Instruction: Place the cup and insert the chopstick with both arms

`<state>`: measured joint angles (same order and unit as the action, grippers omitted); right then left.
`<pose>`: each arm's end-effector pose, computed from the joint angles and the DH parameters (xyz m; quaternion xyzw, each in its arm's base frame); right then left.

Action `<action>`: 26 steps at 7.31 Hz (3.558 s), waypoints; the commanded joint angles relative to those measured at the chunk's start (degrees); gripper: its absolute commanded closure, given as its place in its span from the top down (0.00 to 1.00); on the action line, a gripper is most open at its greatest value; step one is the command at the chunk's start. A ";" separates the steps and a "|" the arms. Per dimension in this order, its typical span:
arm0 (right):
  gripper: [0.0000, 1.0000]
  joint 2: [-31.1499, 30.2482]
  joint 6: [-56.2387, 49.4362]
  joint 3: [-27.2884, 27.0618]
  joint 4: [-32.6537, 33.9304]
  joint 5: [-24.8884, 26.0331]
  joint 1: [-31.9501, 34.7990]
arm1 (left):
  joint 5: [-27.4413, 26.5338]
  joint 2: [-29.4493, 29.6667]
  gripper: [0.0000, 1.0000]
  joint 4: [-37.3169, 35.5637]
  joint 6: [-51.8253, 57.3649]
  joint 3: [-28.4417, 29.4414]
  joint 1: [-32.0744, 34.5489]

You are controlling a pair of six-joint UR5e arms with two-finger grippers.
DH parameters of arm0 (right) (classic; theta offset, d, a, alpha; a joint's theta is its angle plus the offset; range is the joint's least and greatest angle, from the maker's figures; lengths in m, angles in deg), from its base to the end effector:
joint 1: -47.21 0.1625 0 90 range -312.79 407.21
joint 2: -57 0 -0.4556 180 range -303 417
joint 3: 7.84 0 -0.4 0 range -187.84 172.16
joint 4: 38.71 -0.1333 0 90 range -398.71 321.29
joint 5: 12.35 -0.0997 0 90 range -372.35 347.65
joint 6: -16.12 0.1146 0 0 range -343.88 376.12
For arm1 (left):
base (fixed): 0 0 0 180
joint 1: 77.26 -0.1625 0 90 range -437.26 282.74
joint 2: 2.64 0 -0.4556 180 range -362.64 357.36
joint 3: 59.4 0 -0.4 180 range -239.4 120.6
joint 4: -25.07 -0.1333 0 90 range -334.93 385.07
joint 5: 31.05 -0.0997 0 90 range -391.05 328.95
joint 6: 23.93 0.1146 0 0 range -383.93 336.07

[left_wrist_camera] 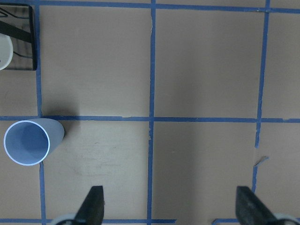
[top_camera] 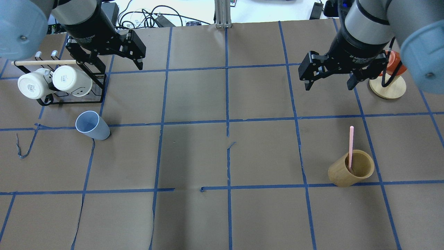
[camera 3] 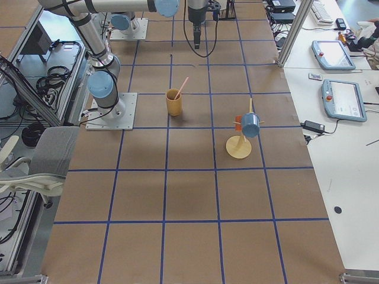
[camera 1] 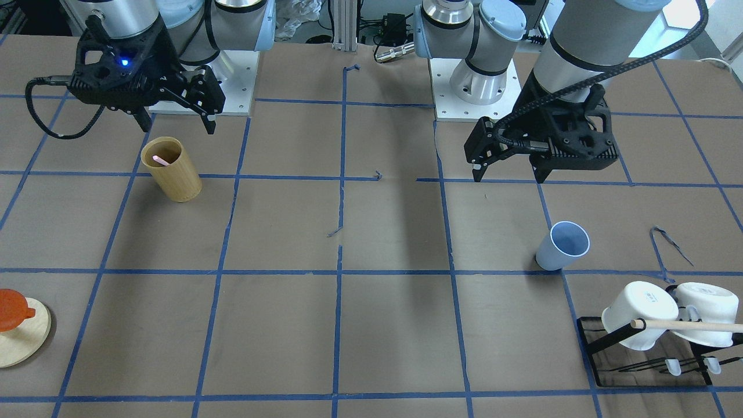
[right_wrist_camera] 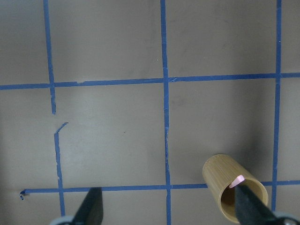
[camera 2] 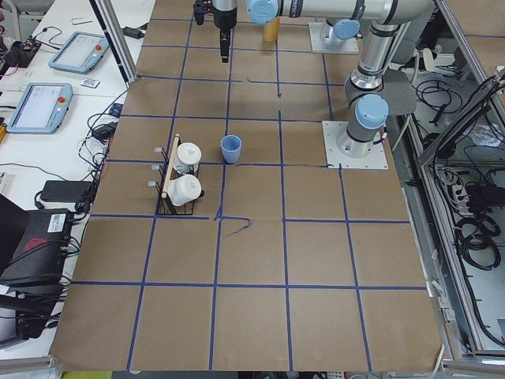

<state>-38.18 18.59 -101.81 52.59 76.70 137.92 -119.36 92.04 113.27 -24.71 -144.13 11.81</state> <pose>0.1409 -0.4617 0.5146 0.0152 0.9996 -0.0217 0.0089 -0.1279 -0.5437 0.5104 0.0146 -0.9996 0.0209 0.0147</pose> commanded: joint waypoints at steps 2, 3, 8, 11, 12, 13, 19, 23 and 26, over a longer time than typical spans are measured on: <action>1.00 0.00 -0.01 0.01 0.11 -0.11 0.00 | -0.02 0.86 1.00 -0.04 4.97 -2.70 -7.22; 1.00 0.00 -0.01 0.01 0.02 -0.11 0.00 | -0.10 2.51 1.00 -5.44 8.65 -5.68 -8.99; 1.00 1.31 -8.95 -2.97 0.90 10.53 -0.97 | -4.85 11.65 1.00 -28.33 14.84 -16.61 -13.13; 1.00 1.67 -13.78 -9.56 7.56 9.83 -2.28 | -8.54 10.62 0.96 -27.90 14.14 -24.40 -14.10; 1.00 1.67 -15.55 -9.57 8.63 9.83 -2.46 | -8.28 11.05 0.95 -28.08 14.22 -24.61 -14.19; 0.99 1.58 -18.70 -9.57 8.98 9.83 -2.55 | -8.19 11.84 0.51 -29.30 14.31 -24.43 -14.28; 1.00 1.05 -31.54 -10.10 9.07 4.99 -6.76 | -5.91 12.81 0.00 -31.08 11.96 -17.61 -13.32; 1.00 0.35 -38.95 -15.26 14.86 4.99 -12.13 | -1.08 19.21 0.00 -31.50 -24.69 -7.58 4.05; 0.97 -3.77 -39.65 -22.04 15.92 4.47 -12.13 | 1.56 27.72 0.00 -32.03 -51.00 3.03 15.31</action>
<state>-40.28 -20.76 -121.14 67.91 81.40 125.83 -118.40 116.02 81.33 -65.08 -146.09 22.71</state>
